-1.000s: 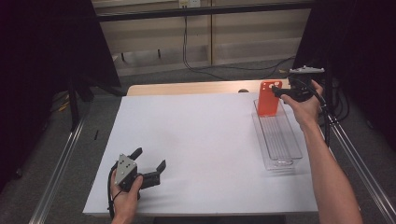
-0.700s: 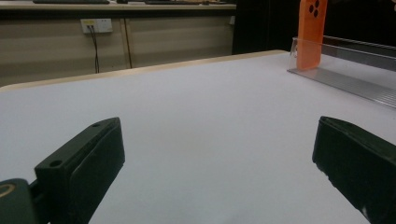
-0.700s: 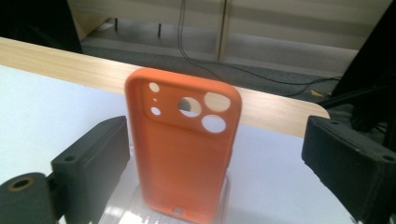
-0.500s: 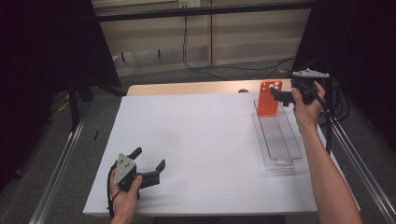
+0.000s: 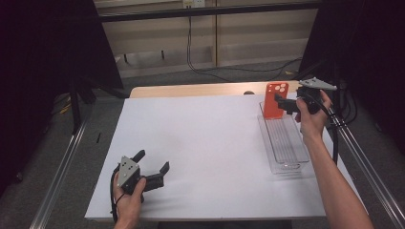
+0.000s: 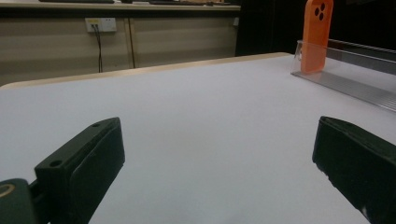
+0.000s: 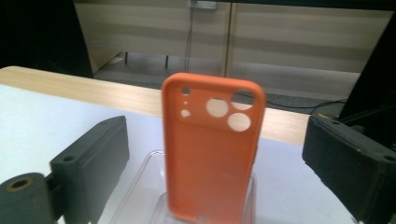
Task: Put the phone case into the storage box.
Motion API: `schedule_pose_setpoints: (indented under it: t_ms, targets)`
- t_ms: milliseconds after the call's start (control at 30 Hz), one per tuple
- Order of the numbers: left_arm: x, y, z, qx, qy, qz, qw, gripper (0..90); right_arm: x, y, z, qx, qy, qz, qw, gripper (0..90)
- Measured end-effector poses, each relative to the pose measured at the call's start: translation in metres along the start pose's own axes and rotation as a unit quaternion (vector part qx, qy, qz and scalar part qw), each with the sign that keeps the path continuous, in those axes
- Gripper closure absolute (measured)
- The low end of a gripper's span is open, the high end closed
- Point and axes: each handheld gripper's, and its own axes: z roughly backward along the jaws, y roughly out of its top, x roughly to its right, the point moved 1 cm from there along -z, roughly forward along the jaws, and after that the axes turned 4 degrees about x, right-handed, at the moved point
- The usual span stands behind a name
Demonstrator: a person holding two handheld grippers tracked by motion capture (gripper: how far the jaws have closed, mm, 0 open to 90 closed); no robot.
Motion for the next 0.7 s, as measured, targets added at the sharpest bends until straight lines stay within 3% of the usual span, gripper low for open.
schedule_pose_setpoints:
  t_ms: [400,533,633,700]
  targets:
    - [0.001,-0.001,0.004,0.001,-0.001,-0.006,1.0,2.1,-0.012,-0.011,0.014,0.021,0.028,-0.009,0.9993,3.2]
    - [0.0,-0.001,0.01,0.006,0.008,-0.002,1.0,2.1,-0.014,-0.011,0.023,0.035,0.021,-0.001,0.9992,3.4]
    - [-0.002,-0.002,0.012,0.005,0.007,0.002,1.0,2.1,-0.016,-0.012,0.027,0.039,0.023,-0.009,0.9989,3.3]
    - [-0.002,-0.002,0.013,0.009,0.006,0.005,0.9999,2.0,-0.019,-0.014,0.03,0.04,0.02,0.003,0.999,3.3]
